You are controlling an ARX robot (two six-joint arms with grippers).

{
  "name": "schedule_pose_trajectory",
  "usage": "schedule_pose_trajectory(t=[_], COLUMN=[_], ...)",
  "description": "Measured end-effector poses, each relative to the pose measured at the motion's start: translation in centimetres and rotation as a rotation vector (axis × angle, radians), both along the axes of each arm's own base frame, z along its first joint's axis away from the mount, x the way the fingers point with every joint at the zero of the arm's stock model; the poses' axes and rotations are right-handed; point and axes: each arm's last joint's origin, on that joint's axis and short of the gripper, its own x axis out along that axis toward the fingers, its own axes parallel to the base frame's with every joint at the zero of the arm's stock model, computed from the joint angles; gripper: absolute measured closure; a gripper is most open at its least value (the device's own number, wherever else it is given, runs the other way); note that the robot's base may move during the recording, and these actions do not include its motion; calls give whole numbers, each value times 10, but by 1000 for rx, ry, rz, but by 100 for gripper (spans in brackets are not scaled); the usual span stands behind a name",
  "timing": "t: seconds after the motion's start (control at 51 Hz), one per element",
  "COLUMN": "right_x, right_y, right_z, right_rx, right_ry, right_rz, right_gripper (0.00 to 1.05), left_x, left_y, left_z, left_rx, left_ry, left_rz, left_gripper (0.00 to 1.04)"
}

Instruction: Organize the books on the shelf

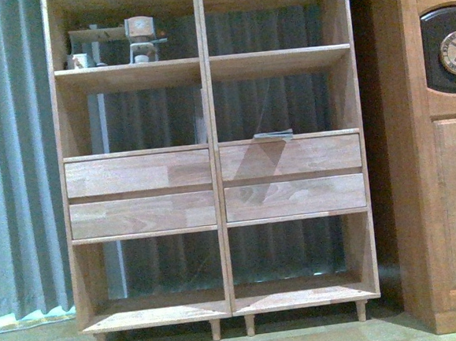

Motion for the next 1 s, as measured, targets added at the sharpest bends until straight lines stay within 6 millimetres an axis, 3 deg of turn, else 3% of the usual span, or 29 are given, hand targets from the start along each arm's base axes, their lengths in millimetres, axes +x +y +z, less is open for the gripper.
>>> schedule_pose_trajectory(t=[0.999], right_x=[0], right_y=[0], right_z=[0], right_rx=[0], right_ry=[0], right_rz=[0], right_gripper=[7], left_x=[0], left_y=[0], left_z=[0], left_rx=[0], left_ry=[0], left_rz=[0], left_gripper=[7])
